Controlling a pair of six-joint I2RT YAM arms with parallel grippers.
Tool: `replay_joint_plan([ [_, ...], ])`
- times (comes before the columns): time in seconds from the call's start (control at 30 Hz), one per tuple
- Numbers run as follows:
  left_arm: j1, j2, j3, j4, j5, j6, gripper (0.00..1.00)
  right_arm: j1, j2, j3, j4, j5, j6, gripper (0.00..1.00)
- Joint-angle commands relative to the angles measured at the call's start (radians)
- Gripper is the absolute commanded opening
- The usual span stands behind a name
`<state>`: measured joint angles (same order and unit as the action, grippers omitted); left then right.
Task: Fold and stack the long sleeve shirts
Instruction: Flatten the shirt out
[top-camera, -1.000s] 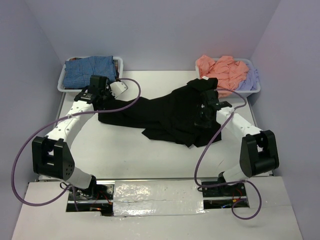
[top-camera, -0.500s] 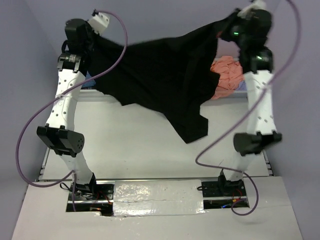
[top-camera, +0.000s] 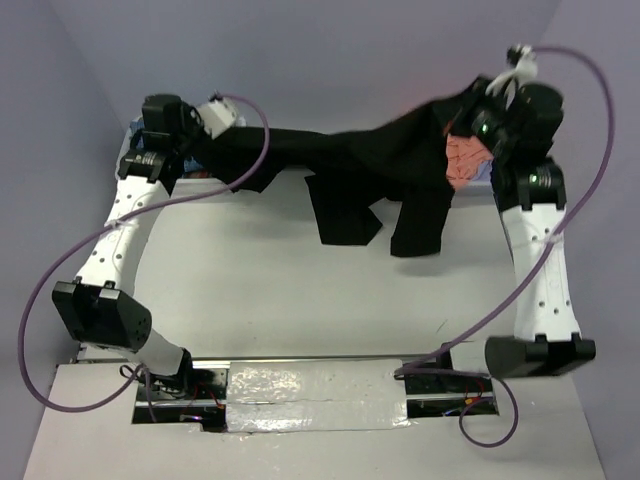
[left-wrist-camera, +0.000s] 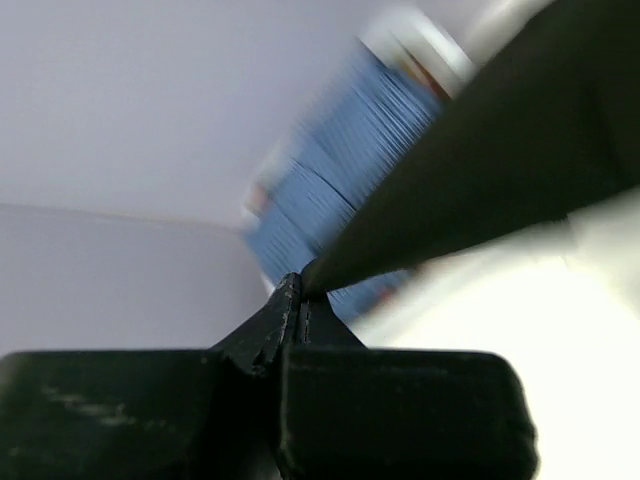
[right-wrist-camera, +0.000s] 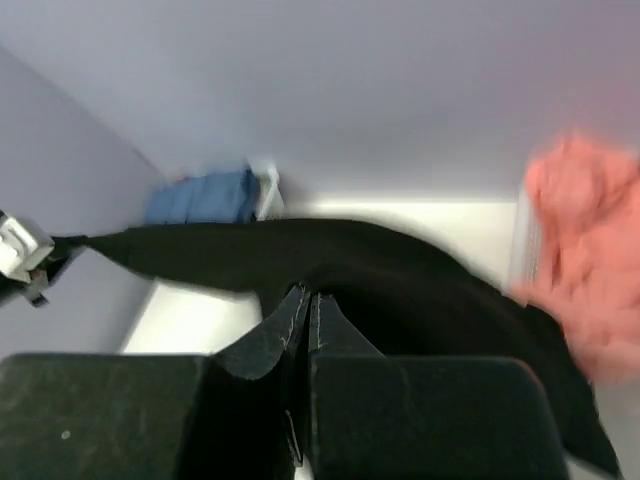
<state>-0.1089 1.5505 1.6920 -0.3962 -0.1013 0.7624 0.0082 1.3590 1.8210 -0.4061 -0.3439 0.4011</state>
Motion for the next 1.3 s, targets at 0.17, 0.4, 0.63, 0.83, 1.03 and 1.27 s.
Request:
replay_joint_plan([
  [0.17, -0.012, -0.306, -0.387, -0.498, 0.235, 0.358, 0.00, -0.001, -0.525, -0.681, -0.161, -0.081, -0.027, 0.00],
  [0.4, -0.067, -0.486, -0.804, -0.490, 0.143, 0.405, 0.00, -0.001, -0.693, -0.893, -0.378, -0.089, 0.001, 0.00],
  [0.63, -0.097, -0.509, -0.888, -0.601, 0.141, 0.414, 0.00, -0.001, -0.762, -0.806, -0.600, -0.061, 0.008, 0.00],
  [0.83, -0.097, -0.515, -0.900, -0.674, 0.126, 0.426, 0.00, -0.001, -0.759, -0.792, -0.741, -0.064, 0.010, 0.00],
  [1.03, -0.087, -0.621, -0.939, -0.768, 0.106, 0.492, 0.00, -0.001, -0.791, -0.764, -0.958, -0.047, 0.031, 0.00],
  [1.27, -0.087, -0.435, -0.901, -0.506, 0.149, 0.253, 0.00, -0.001, -0.687, -0.977, -0.486, -0.233, 0.146, 0.00],
])
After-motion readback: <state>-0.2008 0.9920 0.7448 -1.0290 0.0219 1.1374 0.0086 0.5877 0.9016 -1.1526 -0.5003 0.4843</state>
